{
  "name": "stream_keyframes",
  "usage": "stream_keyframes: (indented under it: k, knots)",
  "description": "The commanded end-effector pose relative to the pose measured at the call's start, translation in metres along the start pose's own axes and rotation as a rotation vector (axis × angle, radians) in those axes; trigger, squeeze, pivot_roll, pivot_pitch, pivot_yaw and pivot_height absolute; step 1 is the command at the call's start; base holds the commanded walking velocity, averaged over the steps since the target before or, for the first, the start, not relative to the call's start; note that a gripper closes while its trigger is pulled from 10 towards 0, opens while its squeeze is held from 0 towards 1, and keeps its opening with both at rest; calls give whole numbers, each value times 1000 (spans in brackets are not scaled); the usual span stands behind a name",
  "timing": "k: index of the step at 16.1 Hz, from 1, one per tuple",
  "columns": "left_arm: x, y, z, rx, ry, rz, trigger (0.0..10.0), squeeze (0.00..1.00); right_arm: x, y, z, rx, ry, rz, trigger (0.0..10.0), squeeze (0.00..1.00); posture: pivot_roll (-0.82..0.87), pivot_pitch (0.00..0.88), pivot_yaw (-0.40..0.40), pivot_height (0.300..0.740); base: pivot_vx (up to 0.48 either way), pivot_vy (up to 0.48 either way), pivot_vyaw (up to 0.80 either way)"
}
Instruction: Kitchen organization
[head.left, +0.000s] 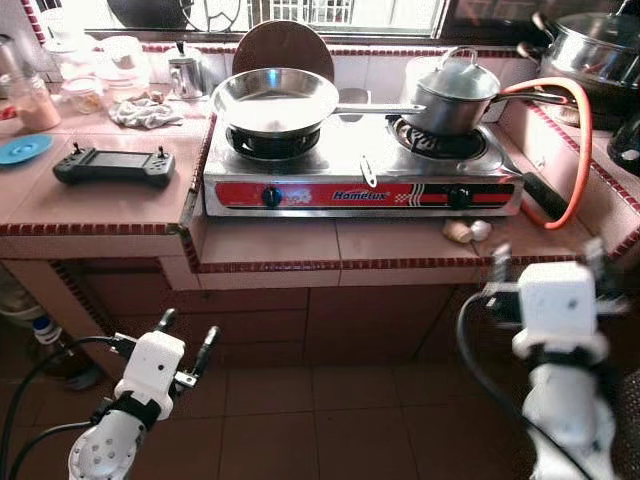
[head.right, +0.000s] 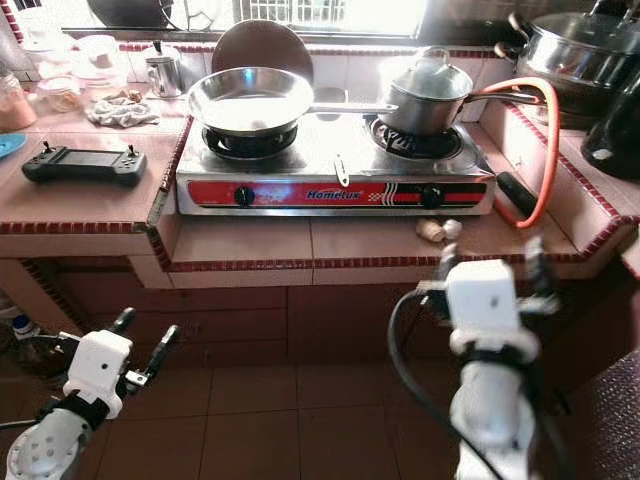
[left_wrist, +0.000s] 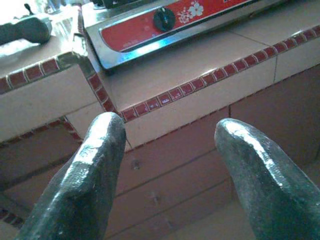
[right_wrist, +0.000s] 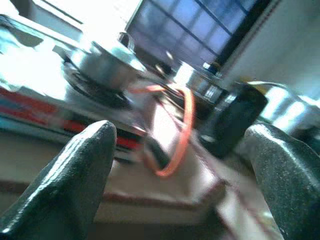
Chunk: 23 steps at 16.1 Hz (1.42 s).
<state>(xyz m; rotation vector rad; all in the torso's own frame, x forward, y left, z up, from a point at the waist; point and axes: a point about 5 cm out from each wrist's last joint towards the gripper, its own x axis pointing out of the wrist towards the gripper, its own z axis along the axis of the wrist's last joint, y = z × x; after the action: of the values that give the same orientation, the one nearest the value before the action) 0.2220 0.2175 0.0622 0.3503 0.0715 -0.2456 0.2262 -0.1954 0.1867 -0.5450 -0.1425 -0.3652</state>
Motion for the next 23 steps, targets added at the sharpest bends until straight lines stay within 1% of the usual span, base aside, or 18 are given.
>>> stream_keyframes:
  k: [1, 2, 3, 4, 5, 6, 7, 8, 9, 10, 11, 12, 13, 15, 16, 17, 19, 23]
  knots:
    - [2, 6, 3, 28, 4, 15, 10000, 0, 0, -7, 2, -19, 54, -20, 10000, 0, 177, 49, -23, 740, 0, 0, 0]
    - [4, 8, 6, 41, -5, 25, 10000, 0, 0, -5, 1, 94, 109, 1, 10000, 0, 169, 50, -15, 740, 0, 0, 0]
    - [9, 9, 12, 42, -24, 40, 10000, 0, 0, 2, 1, 308, 169, 18, 10000, 0, 167, 50, -14, 740, 0, 0, 0]
    - [14, 10, 20, 35, -58, 56, 10000, 0, -1, 8, 1, 380, 161, 72, 10000, 0, 172, 49, -21, 740, 0, 0, 0]
    - [22, 12, 39, 13, -138, 93, 10000, 0, -11, 18, -13, 456, 184, 178, 10000, 0, 175, 48, -31, 740, 0, 0, 0]
    - [26, 15, 55, -3, -187, 159, 10000, 0, -21, 18, -31, 497, 263, 202, 10000, 0, 178, 50, -40, 740, 0, 0, 0]
    - [29, 14, 61, -19, -199, 166, 10000, 0, -28, 20, -42, 527, 318, 236, 10000, 0, 179, 49, -46, 740, 0, 0, 0]
    - [31, 12, 60, -42, -197, 191, 10000, 0, -33, 20, -51, 563, 336, 260, 10000, 0, 168, 47, -55, 740, 0, 0, 0]
    - [34, 7, 58, -56, -186, 203, 10000, 0, -36, 23, -59, 587, 338, 316, 10000, 0, 166, 47, -58, 740, 0, 0, 0]
    - [37, 2, 57, -52, -180, 201, 10000, 0, -37, 25, -63, 587, 341, 342, 10000, 0, 163, 43, -63, 740, 0, 0, 0]
    - [38, -1, 56, -70, -171, 196, 10000, 0, -37, 25, -65, 579, 337, 347, 10000, 0, 162, 43, -64, 740, 0, 0, 0]
    - [41, -6, 56, -99, -157, 186, 10000, 0, -36, 27, -68, 603, 335, 365, 10000, 0, 160, 40, -66, 740, 0, 0, 0]
    - [43, -7, 56, -105, -146, 194, 10000, 0, -33, 30, -65, 612, 302, 381, 10000, 0, 158, 39, -64, 740, 0, 0, 0]
    - [44, -9, 54, -121, -135, 189, 10000, 0, -27, 32, -63, 602, 264, 360, 10000, 0, 153, 30, -57, 740, 0, 0, 0]
    - [45, -12, 53, -122, -131, 177, 10000, 0, -20, 34, -55, 624, 225, 336, 10000, 0, 148, 28, -54, 740, 0, 0, 0]
    - [46, -12, 54, -123, -130, 178, 10000, 0, -18, 35, -53, 639, 212, 333, 10000, 0, 147, 28, -53, 740, 0, 0, 0]
    - [49, -10, 54, -127, -129, 186, 10000, 0, -13, 36, -50, 667, 200, 313, 10000, 0, 144, 27, -51, 740, 0, 0, 0]
    - [52, -13, 54, -126, -131, 180, 10000, 0, -11, 38, -52, 652, 204, 313, 10000, 0, 139, 22, -55, 740, 0, 0, 0]
